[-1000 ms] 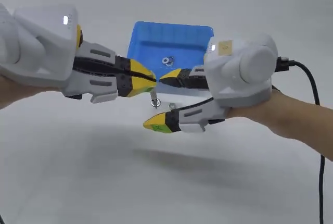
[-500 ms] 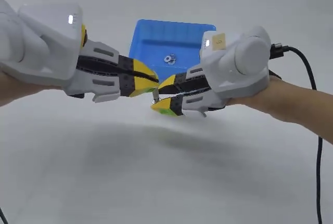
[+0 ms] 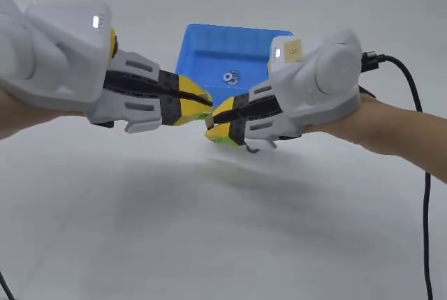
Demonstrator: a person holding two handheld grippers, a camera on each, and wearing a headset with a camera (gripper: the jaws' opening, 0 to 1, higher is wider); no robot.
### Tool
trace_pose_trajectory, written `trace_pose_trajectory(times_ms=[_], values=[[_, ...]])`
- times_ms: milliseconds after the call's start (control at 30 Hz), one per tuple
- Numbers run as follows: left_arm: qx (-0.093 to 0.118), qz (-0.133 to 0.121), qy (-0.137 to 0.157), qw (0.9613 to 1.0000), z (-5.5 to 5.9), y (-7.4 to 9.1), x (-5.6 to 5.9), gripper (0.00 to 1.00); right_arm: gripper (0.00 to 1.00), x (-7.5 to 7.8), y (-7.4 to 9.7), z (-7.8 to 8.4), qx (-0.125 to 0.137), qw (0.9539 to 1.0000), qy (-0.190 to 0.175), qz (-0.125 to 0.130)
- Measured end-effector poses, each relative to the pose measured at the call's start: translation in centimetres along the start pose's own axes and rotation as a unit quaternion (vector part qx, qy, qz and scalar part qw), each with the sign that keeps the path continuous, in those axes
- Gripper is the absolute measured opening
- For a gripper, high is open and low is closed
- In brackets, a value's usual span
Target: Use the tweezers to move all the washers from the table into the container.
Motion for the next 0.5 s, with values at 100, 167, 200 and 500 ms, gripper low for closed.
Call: trace_pose_trajectory(times_ms=[100,167,200,500], values=[[0.001,-0.002,0.003,1.0,0.0,-0.07,0.03,0.06,0.11,0.02,0.01,0.04,0.001,1.0,0.002,-0.003],[0.001,0.0,0.003,1.0,0.03,-0.09,0.11,0.06,0.11,-0.03,0.01,0.08,0.002,0.9999,0.01,-0.006],[0.001,0.0,0.003,1.0,0.05,-0.1,0.12,0.06,0.11,-0.04,0.01,0.08,0.002,0.9999,0.015,-0.006],[-0.008,-0.008,0.006,0.9999,0.85,0.11,0.03,0.07,0.08,-0.05,0.15,0.2,0.019,0.9992,0.025,-0.026]])
Point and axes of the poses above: the centre of the closed fingertips' face, and the gripper's own axes: y roughly backward along the fingers, x roughly to its right, z roughly out of its underside, the point moved 2 cm from there along y, roughly backward along the fingers
